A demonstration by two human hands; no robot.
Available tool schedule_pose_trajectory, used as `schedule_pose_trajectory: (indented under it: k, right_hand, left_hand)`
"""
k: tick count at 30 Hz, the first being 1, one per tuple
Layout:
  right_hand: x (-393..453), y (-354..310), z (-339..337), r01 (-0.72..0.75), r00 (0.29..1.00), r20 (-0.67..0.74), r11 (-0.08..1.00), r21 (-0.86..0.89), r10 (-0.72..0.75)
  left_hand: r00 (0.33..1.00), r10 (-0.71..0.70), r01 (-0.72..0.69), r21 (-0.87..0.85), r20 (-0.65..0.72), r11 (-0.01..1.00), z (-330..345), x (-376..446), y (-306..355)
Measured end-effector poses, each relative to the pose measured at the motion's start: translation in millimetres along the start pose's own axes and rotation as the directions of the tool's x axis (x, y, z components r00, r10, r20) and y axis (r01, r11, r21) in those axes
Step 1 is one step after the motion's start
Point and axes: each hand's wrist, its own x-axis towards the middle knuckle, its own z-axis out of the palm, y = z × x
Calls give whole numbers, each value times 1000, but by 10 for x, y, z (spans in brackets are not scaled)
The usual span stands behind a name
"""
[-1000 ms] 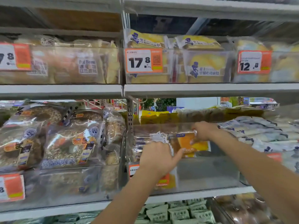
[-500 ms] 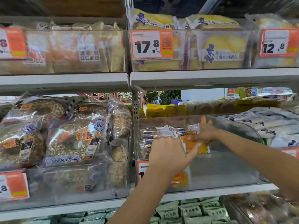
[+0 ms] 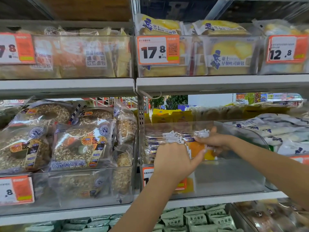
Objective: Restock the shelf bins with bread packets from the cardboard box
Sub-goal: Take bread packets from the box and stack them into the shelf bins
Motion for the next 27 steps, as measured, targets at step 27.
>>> schedule_pose_trajectory:
  k: [27]
  right_hand:
    - [-3053, 2908, 2518, 399, 804, -190, 749, -529, -563]
  left_hand:
    - [951, 233, -142, -383, 202, 913, 895, -3337, 363]
